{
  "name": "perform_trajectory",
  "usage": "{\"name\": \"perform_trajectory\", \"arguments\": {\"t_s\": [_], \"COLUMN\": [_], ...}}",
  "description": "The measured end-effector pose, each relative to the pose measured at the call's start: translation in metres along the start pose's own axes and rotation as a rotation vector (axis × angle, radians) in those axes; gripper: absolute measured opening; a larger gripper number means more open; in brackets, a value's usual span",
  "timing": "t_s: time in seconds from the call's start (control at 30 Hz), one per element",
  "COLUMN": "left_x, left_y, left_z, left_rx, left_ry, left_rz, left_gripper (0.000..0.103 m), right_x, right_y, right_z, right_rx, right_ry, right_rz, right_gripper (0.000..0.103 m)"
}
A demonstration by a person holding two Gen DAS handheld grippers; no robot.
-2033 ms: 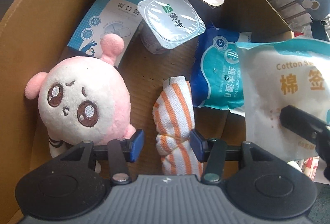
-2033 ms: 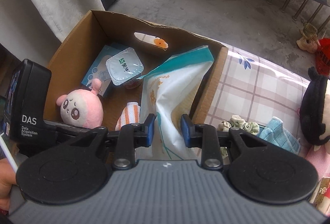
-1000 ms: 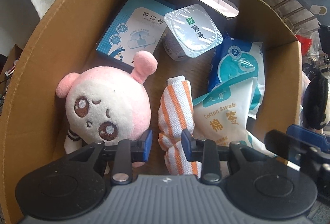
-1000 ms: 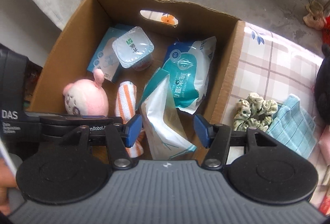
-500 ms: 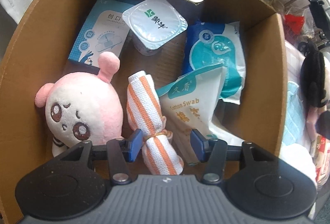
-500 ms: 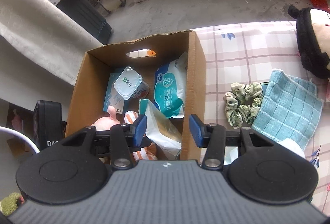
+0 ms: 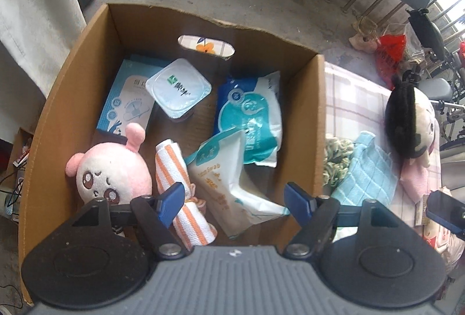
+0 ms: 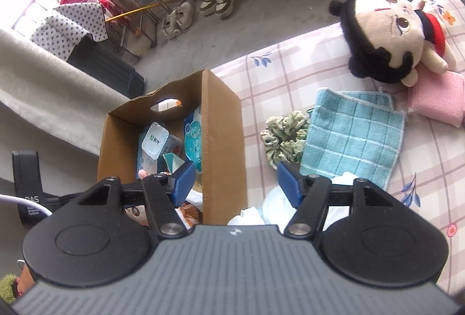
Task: Organize soft objects
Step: 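Move both grippers out of the box back over the table items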
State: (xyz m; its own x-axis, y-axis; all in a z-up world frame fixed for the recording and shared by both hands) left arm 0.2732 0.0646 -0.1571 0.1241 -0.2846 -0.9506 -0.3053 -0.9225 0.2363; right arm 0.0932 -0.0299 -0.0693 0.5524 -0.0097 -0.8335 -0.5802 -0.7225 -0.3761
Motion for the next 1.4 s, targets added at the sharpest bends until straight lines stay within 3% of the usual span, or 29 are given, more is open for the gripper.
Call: {"name": "perform_trajectory", "arguments": {"t_s": [0.17,0.4,0.6,0.8,0.97,1.17,1.4], "left_x": [-0.026,-0.034,-0.014,0.019,0.066,0.091,0.103], "left_y": [0.035,0.111,0.191,0.237,0.243,0.229,0.19], "left_z": [0.0,0.011,0.023,0.032,0.034,0.027,0.028], "left_rx": [0.017,0.07,0.046,-0.12,-0.196,-0.274,-0.494], "left_ry": [0.055,0.079,0.084,0.02,-0.101,-0.147,-0.189], "left_rz": [0.019,-0.002,-0.017,-0.007,-0.11,-0.138,-0.084], "left_gripper": [0.078,0.082,0.082,0.082,0.081,0.082,0.083], "right_x": [-0.026,-0.026,-0.045,-0.034,0.008,0.065,0.109], "right_y": [0.039,0.095,0.161,0.218,0.221,0.186,0.151], "right_z": [-0.003,-0.009,-0.035,-0.062,-0.065,-0.057,-0.042], "right_rx": [0.027,0.051,-0.086,-0.271,-0.445,-0.666,-0.91], "right_ry": [0.046,0.007,-0.005,-0.05,-0.101,-0.141,-0.204], "right_rz": [-0.01,-0.122,-0.123,-0.102,-0.117,-0.129,-0.1], "right_gripper": [0.077,0.079,0.079,0.079,0.079,0.083,0.091]}}
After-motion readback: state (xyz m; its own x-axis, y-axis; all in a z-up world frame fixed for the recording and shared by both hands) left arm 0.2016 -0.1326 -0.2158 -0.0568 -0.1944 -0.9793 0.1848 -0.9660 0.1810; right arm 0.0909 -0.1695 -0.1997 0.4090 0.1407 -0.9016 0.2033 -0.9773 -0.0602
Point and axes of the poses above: each gripper's, at about its wrist camera, not at the fingertips, and x roughly the way its jaws point, y to its right, z to its underside, the point moved 4 cm from there along x, roughly the way its jaws point, and after that the axes turned 5 degrees about -x, right-handed, at the moved point
